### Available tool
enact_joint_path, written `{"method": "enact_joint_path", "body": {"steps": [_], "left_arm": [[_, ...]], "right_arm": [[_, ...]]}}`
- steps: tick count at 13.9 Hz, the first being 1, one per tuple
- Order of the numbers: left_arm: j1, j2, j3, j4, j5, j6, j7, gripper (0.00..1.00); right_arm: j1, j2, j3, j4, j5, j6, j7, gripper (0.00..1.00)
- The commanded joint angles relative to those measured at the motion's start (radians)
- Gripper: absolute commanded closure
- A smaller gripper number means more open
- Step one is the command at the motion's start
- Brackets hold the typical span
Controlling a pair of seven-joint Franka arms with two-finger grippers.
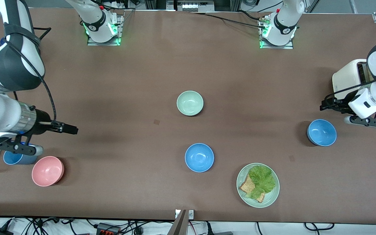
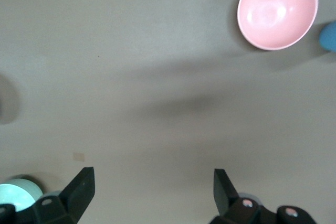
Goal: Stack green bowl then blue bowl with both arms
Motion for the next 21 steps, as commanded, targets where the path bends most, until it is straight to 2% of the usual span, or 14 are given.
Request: {"method": "enact_joint_path", "body": {"steps": [1, 2, 3, 5, 10, 12, 13, 16, 18, 21], "left_arm": [[0.044, 0.05, -0.006, -0.002, 0.019, 0.055, 0.069, 0.0], [0.049, 0.073, -0.004, -0.002, 0.023, 0.076, 0.069, 0.0], [0.064, 0.092, -0.006, -0.002, 0.054, 0.11, 0.071, 0.0], [0.07, 0.131, -0.006, 0.001, 0.104, 0.178, 0.074, 0.0], [0.123, 0.235, -0.007, 0.087, 0.104, 0.19, 0.077, 0.0], [0.124, 0.255, -0.007, 0.105, 0.104, 0.192, 0.069, 0.01], [0.124, 0.278, -0.007, 0.127, 0.104, 0.19, 0.065, 0.03], [0.13, 0.333, -0.007, 0.17, 0.103, 0.193, 0.065, 0.04], [0.132, 0.375, -0.007, 0.21, 0.104, 0.193, 0.066, 0.05], [0.132, 0.402, -0.007, 0.213, 0.104, 0.196, 0.068, 0.11]], "right_arm": [[0.1, -0.075, -0.183, -0.044, -0.002, 0.03, -0.112, 0.0], [0.133, -0.101, -0.252, -0.069, 0.022, 0.034, -0.157, 0.0], [0.133, -0.134, -0.285, -0.106, 0.053, 0.034, -0.2, 0.0], [0.071, -0.176, -0.288, -0.135, 0.064, 0.03, -0.267, 0.0], [0.021, -0.233, -0.276, -0.138, 0.064, 0.014, -0.311, 0.0], [-0.025, -0.236, -0.209, -0.138, 0.063, 0.014, -0.309, 0.0], [-0.025, -0.245, -0.204, -0.144, 0.061, 0.011, -0.309, 0.0], [0.038, -0.27, -0.28, -0.178, 0.052, -0.016, -0.306, 0.0], [0.035, -0.297, -0.282, -0.216, 0.05, -0.007, -0.32, 0.0], [0.035, -0.343, -0.282, -0.294, 0.047, 0.026, -0.323, 0.0]]}}
